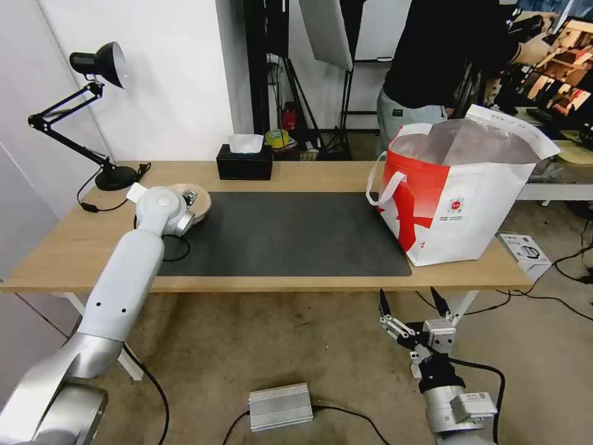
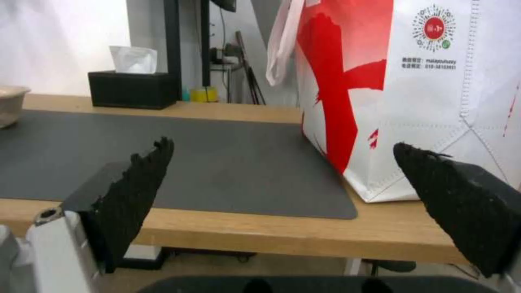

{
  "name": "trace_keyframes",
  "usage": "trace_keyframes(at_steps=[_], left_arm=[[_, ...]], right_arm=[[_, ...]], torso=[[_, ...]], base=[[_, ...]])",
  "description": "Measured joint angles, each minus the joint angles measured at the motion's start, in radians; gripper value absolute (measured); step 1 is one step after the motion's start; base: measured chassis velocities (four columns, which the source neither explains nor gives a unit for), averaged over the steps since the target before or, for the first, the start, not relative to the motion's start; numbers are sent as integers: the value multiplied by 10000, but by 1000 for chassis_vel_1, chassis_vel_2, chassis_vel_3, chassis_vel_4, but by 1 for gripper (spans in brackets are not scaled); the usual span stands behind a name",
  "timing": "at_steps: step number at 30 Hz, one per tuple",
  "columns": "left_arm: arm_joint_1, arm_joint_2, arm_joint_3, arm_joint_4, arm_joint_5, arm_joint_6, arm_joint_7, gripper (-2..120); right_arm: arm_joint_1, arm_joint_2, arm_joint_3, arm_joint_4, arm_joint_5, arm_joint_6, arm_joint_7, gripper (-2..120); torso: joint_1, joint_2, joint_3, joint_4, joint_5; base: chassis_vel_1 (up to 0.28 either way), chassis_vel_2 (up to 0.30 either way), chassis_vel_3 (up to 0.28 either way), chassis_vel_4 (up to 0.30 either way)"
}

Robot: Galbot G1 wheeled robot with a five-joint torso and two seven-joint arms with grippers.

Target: Pick up the trash from the table and place it into the takeout bag.

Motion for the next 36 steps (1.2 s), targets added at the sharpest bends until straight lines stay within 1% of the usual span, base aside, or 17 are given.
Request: trace_keyframes(at_steps=[4, 10, 16, 24, 26, 28, 31, 32, 35, 36], left_arm=[[-97, -18, 73, 213, 3, -1, 221, 100], [-222, -54, 140, 512, 42, -1, 349, 100], [-441, -234, 174, 860, 52, -5, 532, 100], [-460, -332, 225, 993, 142, -13, 634, 100], [-454, -332, 225, 996, 147, -18, 664, 94], [-444, -328, 221, 995, 147, -20, 668, 92], [-388, -285, 196, 944, 147, -31, 670, 78], [-388, -285, 196, 944, 147, -31, 670, 78], [-331, -259, 173, 902, 164, -40, 670, 63], [-331, -259, 173, 902, 164, -40, 670, 63]], right_arm=[[0, 0, 0, -1, 0, 0, 0, 100], [0, 1, 0, 0, 0, 0, 0, 100], [0, -1, 0, 0, 0, 0, 0, 100], [0, 0, 0, 0, 0, 0, 0, 100], [0, 0, 0, 0, 0, 0, 0, 100], [0, 0, 0, 0, 0, 0, 0, 100], [0, -1, 0, 0, 0, 0, 0, 100], [0, -1, 0, 0, 0, 0, 0, 100], [0, -1, 0, 0, 0, 0, 0, 100], [0, -1, 0, 0, 0, 0, 0, 100]], torso=[[0, 1, 0, 0, 0], [0, 1, 0, 0, 1], [0, 1, 0, -1, 0], [0, 2, 0, 0, -1], [0, 2, 0, 0, 0], [0, 2, 0, 0, 0], [0, 2, 0, 1, 0], [0, 2, 0, 1, 0], [-1, 2, 0, 0, 0], [-1, 2, 0, 0, 0]], base=[[0, 0, 0, 0], [0, 0, 0, 0], [0, 0, 0, 0], [0, 0, 0, 0], [0, 0, 0, 0], [0, 0, 0, 0], [0, 0, 0, 0], [0, 0, 0, 0], [0, 0, 0, 0], [0, 0, 0, 0]])
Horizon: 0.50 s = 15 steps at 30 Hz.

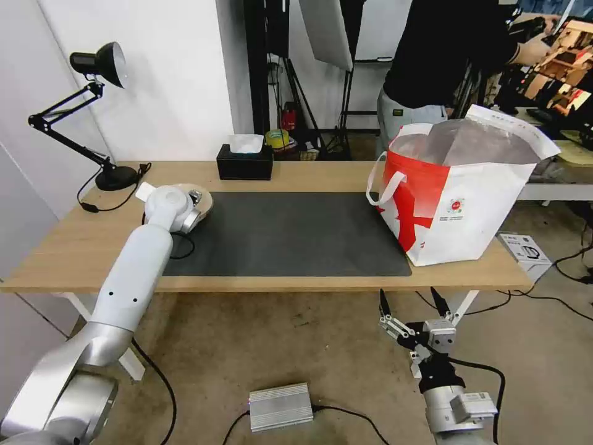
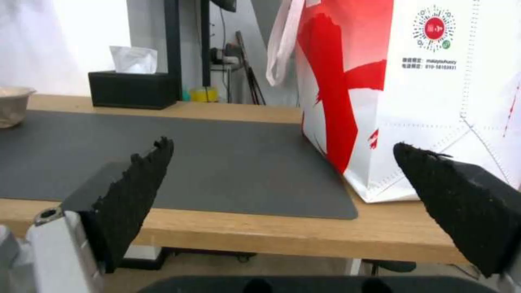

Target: Pick up the trash from the table and place it into the takeout bag.

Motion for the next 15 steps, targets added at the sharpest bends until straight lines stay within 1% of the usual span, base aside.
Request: trace_keyframes(at_steps=[2, 3, 4, 5, 9, 10, 14, 15], left_arm=[[48, 7, 0, 4, 71, -18, 18, 56], [109, 32, 0, -9, 93, -25, 65, 49], [183, 59, -9, -89, 92, -26, 99, 45], [183, 59, -9, -89, 92, -26, 99, 45], [395, 147, -25, -414, 78, -43, 153, 27], [395, 147, -25, -414, 78, -43, 153, 27], [569, 266, -21, -772, 75, -55, 163, 9], [569, 266, -21, -772, 75, -55, 163, 9]], right_arm=[[0, 0, 0, 0, 1, 0, 0, 100], [0, 0, 0, 0, 0, 0, 0, 100], [0, 0, 0, 0, 0, 0, 0, 100], [0, 0, 0, 0, 0, 0, 0, 100], [0, 0, 0, 0, 0, 0, 0, 100], [0, 0, 0, 0, 0, 0, 0, 100], [0, 0, 0, 0, 1, 0, 0, 100], [0, 0, 0, 0, 1, 0, 0, 100]], torso=[[0, 0, 0, -1, 0], [1, 0, 0, 0, 0], [1, 0, 1, 0, -1], [1, 0, 1, 0, -1], [0, 0, 0, 0, -1], [0, 0, 0, 0, -1], [0, 0, 0, 0, 0], [0, 0, 0, 0, 0]], base=[[0, 0, 0, 0], [0, 0, 0, 0], [0, 0, 0, 0], [0, 0, 0, 0], [0, 0, 0, 0], [0, 0, 0, 0], [0, 0, 0, 0], [0, 0, 0, 0]])
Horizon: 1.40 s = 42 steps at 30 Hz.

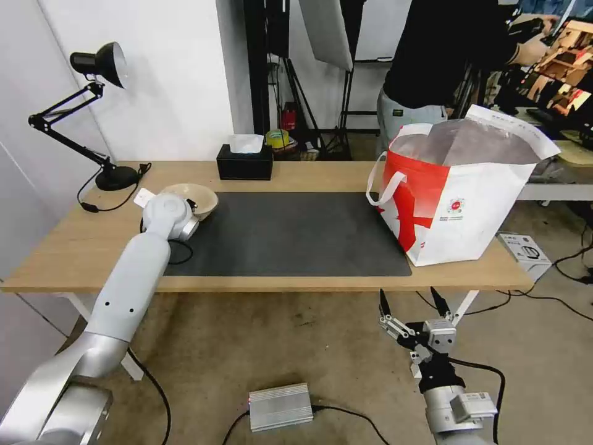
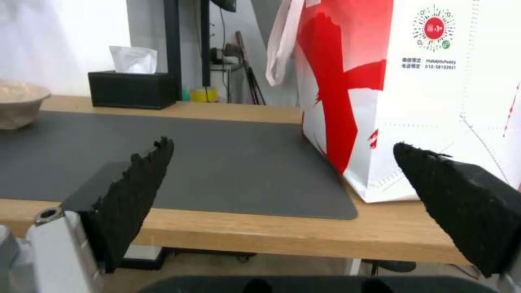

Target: Pick up the trash from the table and place it into the takeout bag.

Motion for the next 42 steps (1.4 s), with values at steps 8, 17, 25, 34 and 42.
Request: trace_keyframes(at_steps=[8, 17, 25, 34, 42], left_arm=[[282, 164, 66, -784, 130, 2, -10, 0], [240, 582, 444, -2066, 331, -30, 585, 0], [-139, 782, 1028, -2852, 182, -240, 1481, 0], [-610, 778, 1775, -3140, 355, -593, 2487, 0], [-1542, 508, 3030, -2838, 1029, -1179, 3738, 0]], right_arm=[[0, 0, 0, 0, 0, 0, 0, 100], [-1, 0, 0, 0, 0, 0, 0, 100], [0, 0, 0, 1, 0, 0, -1, 100], [0, 0, 0, 0, 0, 0, 0, 100], [-1, 0, 0, 0, 0, 0, 0, 100]], torso=[[0, 0, 0, -1, 0], [0, 0, 0, 0, 0], [0, 0, 0, -1, 1], [0, -1, 0, 0, 1], [0, -1, 1, -1, 0]], base=[[0, 0, 0, 0], [0, 0, 0, 0], [0, 0, 0, 0], [0, 0, 0, 0], [0, 0, 0, 0]])
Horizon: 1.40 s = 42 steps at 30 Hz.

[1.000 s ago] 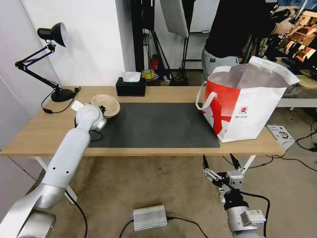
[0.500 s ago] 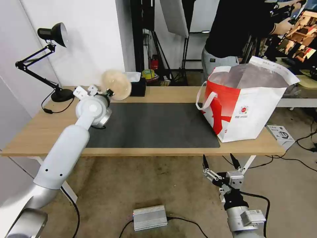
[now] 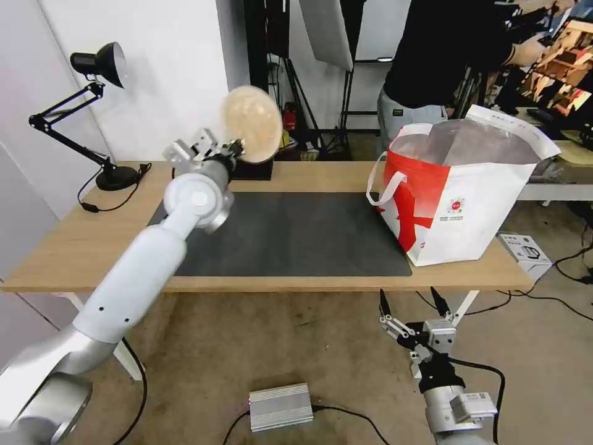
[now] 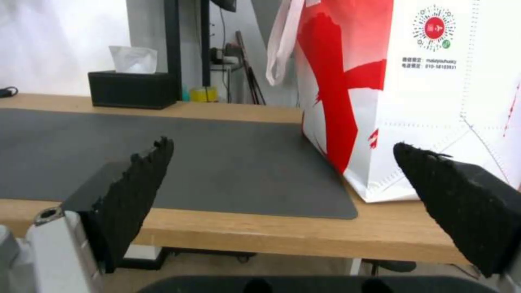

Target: Pick up the trash from the table and place it into the takeout bag.

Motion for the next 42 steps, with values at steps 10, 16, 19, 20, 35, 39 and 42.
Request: trace_keyframes(at_steps=[10, 16, 19, 20, 35, 39, 42], left_arm=[[-1253, -843, 1247, 1058, 171, -376, 833, 0], [-1593, -1137, 1773, 1325, 241, -527, 1222, 0], [-1726, -1254, 1987, 1395, 240, -558, 1438, 0], [-1782, -1301, 2064, 1420, 236, -560, 1489, 0], [-2562, -2436, 2780, 2450, 466, -615, 1853, 0], [-2801, -2755, 2895, 2855, 478, -617, 1955, 0], [-2904, -2952, 3045, 3121, 480, -650, 2107, 0]], right_arm=[[0, 0, 0, 0, 0, 0, 0, 100], [0, 0, 0, 0, 0, 0, 0, 100], [0, 0, 0, 0, 0, 0, 0, 100], [0, 0, 0, 0, 0, 0, 0, 100], [0, 0, 0, 0, 0, 0, 0, 100], [0, 0, 0, 0, 0, 0, 0, 100], [0, 0, 0, 0, 0, 0, 0, 100]], torso=[[0, -1, 0, -1, 2], [0, -1, 0, 0, 2], [0, -1, 0, 1, 1], [0, -1, 0, 0, 0], [0, 0, 0, 0, 1], [0, 1, 0, 0, 2], [0, 1, 0, 0, 0]], base=[[0, 0, 0, 0], [0, 0, 0, 0], [0, 0, 0, 0], [0, 0, 0, 0], [0, 0, 0, 0], [0, 0, 0, 0], [0, 0, 0, 0]])
